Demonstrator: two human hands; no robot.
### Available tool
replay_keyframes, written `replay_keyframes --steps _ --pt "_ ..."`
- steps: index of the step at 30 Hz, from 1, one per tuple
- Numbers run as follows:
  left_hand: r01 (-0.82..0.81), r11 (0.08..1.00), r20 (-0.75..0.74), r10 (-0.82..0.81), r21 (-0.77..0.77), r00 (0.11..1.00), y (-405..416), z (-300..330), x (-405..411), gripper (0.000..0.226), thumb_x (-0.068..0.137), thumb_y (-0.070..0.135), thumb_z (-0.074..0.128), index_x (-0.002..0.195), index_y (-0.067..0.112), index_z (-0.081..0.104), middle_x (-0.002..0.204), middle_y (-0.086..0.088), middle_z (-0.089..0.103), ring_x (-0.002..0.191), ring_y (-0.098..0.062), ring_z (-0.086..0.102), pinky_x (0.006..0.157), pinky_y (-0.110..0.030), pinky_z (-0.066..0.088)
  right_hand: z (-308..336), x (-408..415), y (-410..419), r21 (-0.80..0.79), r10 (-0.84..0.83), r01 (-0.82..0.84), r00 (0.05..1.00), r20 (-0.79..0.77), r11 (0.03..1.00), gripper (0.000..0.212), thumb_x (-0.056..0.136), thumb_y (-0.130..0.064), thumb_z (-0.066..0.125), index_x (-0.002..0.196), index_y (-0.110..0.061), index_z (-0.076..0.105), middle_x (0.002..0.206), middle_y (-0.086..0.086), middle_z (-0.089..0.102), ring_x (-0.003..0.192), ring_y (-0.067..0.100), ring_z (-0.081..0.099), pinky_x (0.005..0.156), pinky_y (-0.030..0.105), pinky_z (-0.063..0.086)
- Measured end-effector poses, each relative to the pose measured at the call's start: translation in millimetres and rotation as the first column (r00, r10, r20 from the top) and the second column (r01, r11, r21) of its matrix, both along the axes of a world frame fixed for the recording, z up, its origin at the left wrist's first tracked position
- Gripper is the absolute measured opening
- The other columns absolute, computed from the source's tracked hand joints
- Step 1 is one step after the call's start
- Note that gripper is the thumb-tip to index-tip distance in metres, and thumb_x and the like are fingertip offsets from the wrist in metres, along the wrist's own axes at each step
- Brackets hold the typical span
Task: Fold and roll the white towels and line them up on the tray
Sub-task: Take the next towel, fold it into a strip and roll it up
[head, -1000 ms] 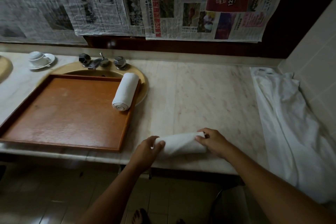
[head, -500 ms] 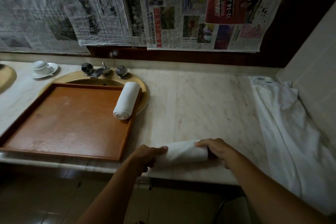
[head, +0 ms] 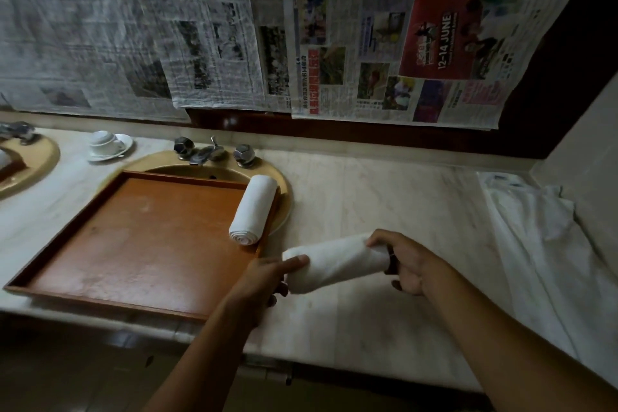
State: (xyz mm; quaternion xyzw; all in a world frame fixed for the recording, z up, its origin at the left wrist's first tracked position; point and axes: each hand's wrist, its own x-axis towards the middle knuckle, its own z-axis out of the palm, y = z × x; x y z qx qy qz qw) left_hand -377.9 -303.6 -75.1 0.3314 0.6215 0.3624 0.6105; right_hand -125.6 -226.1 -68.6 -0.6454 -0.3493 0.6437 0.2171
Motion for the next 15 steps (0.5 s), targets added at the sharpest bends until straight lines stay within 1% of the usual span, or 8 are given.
replay_keyframes --steps 2,3,4,6,8,11,13,15 --pt "-0.065 0.996 0.023 0.063 0.068 0.998 3.2 10.0 -22.8 0.071 0.053 0.054 0.089 0.107 0.013 0.065 0.110 -0.021 0.064 0.092 -0.030 0.059 0.075 -0.035 0.044 21.8 -25.5 17.2 0.043 0.060 -0.059 0.998 -0.019 0.997 0.065 0.053 -0.042 0.075 0.112 -0.017 0.064 0.109 0.005 0.058 0.093 0.025 0.048 0.079 0.036 0.034" --pt "-0.099 0.992 0.039 0.096 0.081 0.995 5.3 12.9 -35.7 0.077 0.052 0.055 0.088 0.112 0.013 0.064 0.114 -0.019 0.063 0.098 -0.031 0.060 0.075 -0.035 0.045 30.8 -39.3 25.8 0.062 0.092 -0.091 0.996 -0.021 0.994 0.060 0.058 -0.041 0.075 0.112 -0.017 0.064 0.111 0.005 0.058 0.095 0.025 0.050 0.081 0.036 0.034" --pt "-0.125 0.989 0.052 0.121 0.083 0.991 7.6 15.0 -48.9 0.078 0.055 0.054 0.086 0.117 0.012 0.063 0.115 -0.017 0.062 0.097 -0.030 0.059 0.072 -0.034 0.045 35.9 -53.6 35.0 0.084 0.124 -0.122 0.992 -0.015 0.989 0.054 0.065 -0.040 0.075 0.113 -0.018 0.063 0.114 0.006 0.058 0.098 0.027 0.051 0.083 0.037 0.035" --pt "-0.164 0.982 0.062 0.158 0.095 0.985 13.5 17.1 -76.6 0.066 0.067 0.049 0.085 0.115 0.008 0.065 0.105 -0.014 0.061 0.082 -0.022 0.054 0.063 -0.028 0.039 43.5 -86.7 54.1 0.133 0.169 -0.169 0.986 0.012 0.977 0.048 0.071 -0.039 0.073 0.113 -0.018 0.062 0.119 0.008 0.058 0.103 0.029 0.054 0.091 0.040 0.037" --pt "-0.226 0.968 0.053 0.222 0.110 0.974 19.4 16.0 -103.5 0.049 0.079 0.043 0.079 0.108 0.005 0.068 0.089 -0.011 0.059 0.069 -0.017 0.048 0.059 -0.027 0.035 48.7 -124.0 70.9 0.200 0.184 -0.191 0.982 0.051 0.961 0.053 0.066 -0.043 0.074 0.111 -0.018 0.062 0.117 0.009 0.059 0.106 0.030 0.057 0.096 0.043 0.038" --pt "-0.289 0.952 0.065 0.283 0.102 0.957 29.9 6.9 -145.8 0.044 0.082 0.041 0.074 0.108 0.005 0.067 0.073 -0.005 0.061 0.060 -0.012 0.048 0.056 -0.026 0.033 53.2 -184.4 95.4 0.291 0.218 -0.242 0.970 0.110 0.926 0.062 0.066 -0.046 0.075 0.116 -0.013 0.061 0.115 0.009 0.059 0.103 0.026 0.056 0.079 0.037 0.043" --pt "-0.309 0.950 0.080 0.304 0.056 0.949 39.3 -5.0 -168.6 0.044 0.083 0.038 0.074 0.108 0.003 0.066 0.070 -0.004 0.060 0.059 -0.012 0.049 0.056 -0.027 0.032 51.0 -222.6 111.0 0.338 0.237 -0.277 0.959 0.157 0.900 0.058 0.071 -0.045 0.074 0.116 -0.012 0.061 0.114 0.008 0.058 0.101 0.024 0.055 0.076 0.037 0.043" --pt "-0.314 0.949 0.093 0.315 -0.021 0.945 48.7 -15.2 -183.8 0.042 0.086 0.035 0.074 0.108 0.000 0.065 0.074 -0.006 0.060 0.059 -0.012 0.049 0.056 -0.028 0.032 46.7 -258.0 125.8 0.360 0.234 -0.296 0.950 0.206 0.885 0.048 0.074 -0.041 0.075 0.110 -0.011 0.064 0.110 0.006 0.060 0.094 0.019 0.055 0.072 0.034 0.044"
